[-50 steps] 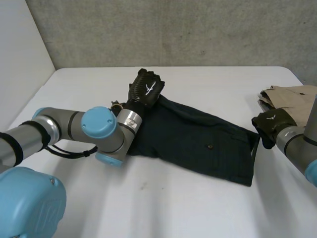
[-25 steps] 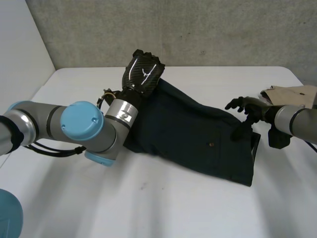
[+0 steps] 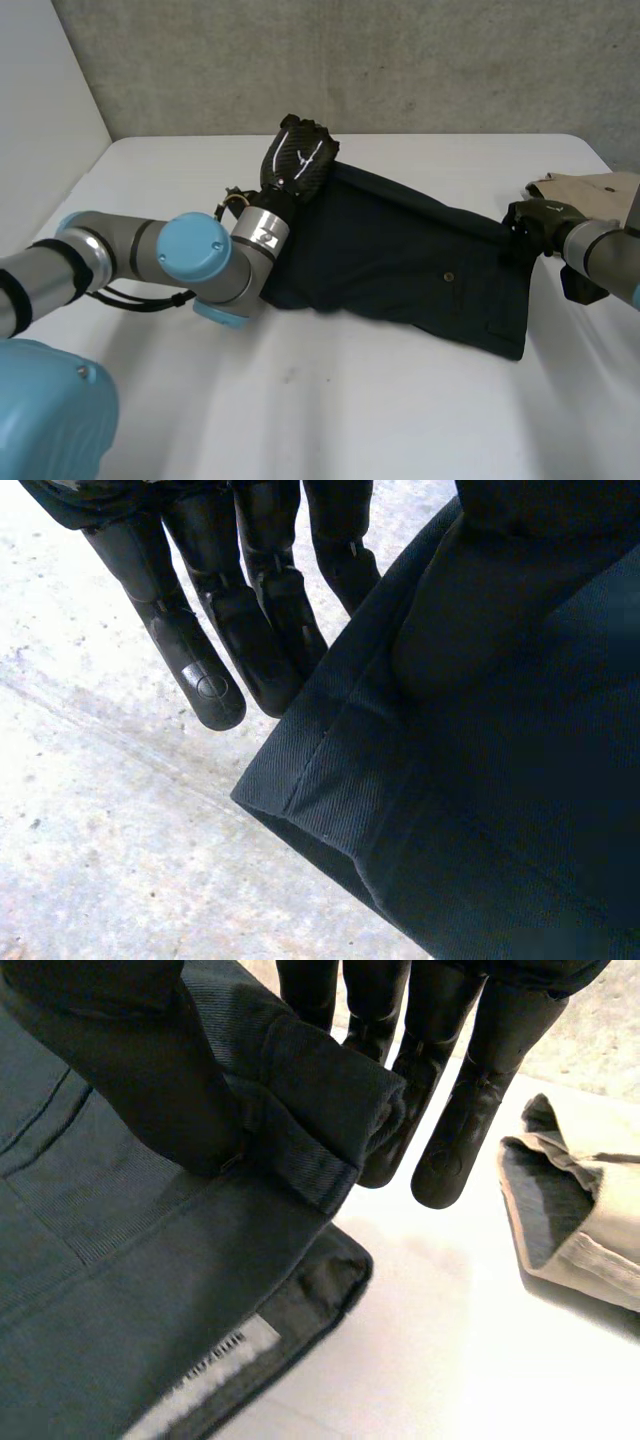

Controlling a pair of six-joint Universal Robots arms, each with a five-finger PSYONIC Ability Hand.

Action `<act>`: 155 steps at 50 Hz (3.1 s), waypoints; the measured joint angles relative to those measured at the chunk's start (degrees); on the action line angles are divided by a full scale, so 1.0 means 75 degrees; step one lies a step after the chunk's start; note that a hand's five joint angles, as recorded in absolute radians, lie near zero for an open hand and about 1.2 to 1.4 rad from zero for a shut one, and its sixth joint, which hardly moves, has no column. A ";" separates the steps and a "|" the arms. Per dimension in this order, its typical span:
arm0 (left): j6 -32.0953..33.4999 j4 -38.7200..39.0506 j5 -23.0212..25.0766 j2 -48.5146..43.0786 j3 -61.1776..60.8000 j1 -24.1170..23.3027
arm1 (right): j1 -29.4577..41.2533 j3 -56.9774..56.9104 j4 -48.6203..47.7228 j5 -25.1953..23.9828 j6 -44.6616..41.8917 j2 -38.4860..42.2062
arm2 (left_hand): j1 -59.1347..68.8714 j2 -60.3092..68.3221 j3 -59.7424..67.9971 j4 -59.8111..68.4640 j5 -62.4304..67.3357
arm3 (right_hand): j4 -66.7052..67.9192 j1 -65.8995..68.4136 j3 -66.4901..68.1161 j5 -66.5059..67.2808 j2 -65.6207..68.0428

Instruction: Fold the laundry.

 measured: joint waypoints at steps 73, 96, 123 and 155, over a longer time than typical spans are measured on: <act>-0.3211 -0.0965 -0.1594 0.4786 -0.5614 -0.0042 | 0.0314 0.5636 -0.3916 0.0046 -0.1043 -0.2306 | -0.7400 -0.7595 -0.7531 -0.7633 -0.7107 | -0.0125 -0.0576 -0.0285 -0.0340 -0.0148; -0.3203 -0.1029 -0.1888 0.4999 -0.5801 -0.0051 | -0.1596 0.5170 -0.2304 -0.0002 -0.5574 -0.3474 | -0.7400 -0.7595 -0.7531 -0.7633 -0.7107 | -0.0005 -0.0265 -0.0233 -0.0073 -0.0120; -0.3180 -0.1246 -0.2106 0.4936 -0.4719 -0.0132 | 0.3642 0.2307 -0.2279 -0.2169 -0.5193 -0.1311 | -0.7400 -0.7595 -0.7531 -0.7633 -0.7107 | -0.3745 -0.3027 -0.3782 -0.3084 -0.3864; -0.3899 -0.5045 -0.0970 0.1279 -0.0715 -0.1454 | 0.1203 0.2024 -0.1095 -0.1126 0.1055 -0.1617 | -0.7400 -0.7595 -0.7531 -0.7633 -0.7107 | -0.7297 -0.5868 -0.7331 -0.6720 -0.7345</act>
